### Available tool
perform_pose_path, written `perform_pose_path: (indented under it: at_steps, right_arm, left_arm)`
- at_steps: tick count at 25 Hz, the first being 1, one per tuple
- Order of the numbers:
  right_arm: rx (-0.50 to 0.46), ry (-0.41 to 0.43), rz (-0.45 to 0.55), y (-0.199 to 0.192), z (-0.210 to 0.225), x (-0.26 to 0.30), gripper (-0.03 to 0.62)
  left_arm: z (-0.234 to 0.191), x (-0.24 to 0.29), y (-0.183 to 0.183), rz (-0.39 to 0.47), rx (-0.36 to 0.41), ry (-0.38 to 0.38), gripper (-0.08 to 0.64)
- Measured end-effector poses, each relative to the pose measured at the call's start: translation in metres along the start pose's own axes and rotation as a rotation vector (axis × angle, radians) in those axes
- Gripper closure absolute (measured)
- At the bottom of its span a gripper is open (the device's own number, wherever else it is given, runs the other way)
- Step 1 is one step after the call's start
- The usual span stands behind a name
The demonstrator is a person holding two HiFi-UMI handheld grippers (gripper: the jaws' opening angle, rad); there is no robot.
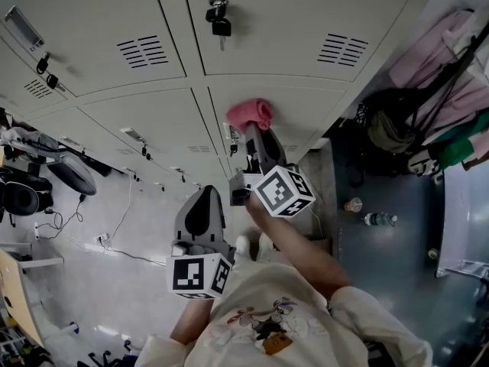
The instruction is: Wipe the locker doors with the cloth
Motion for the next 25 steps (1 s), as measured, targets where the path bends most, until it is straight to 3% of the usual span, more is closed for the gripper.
perform_pose_path:
  at_steps: [25]
  right_arm:
    - [0.015,-0.213,-0.092,-0.060,0.071,-0.016,0.508]
  left_arm:
    - [0.008,0.009,-0.009,-0.044,0.009,-0.021,0.554]
Point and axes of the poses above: the fingertips, and each gripper's own axes: x forward along the fingers, z to its right, y out of its top, the point moved 9 cm from there along -x, backward along the fingers
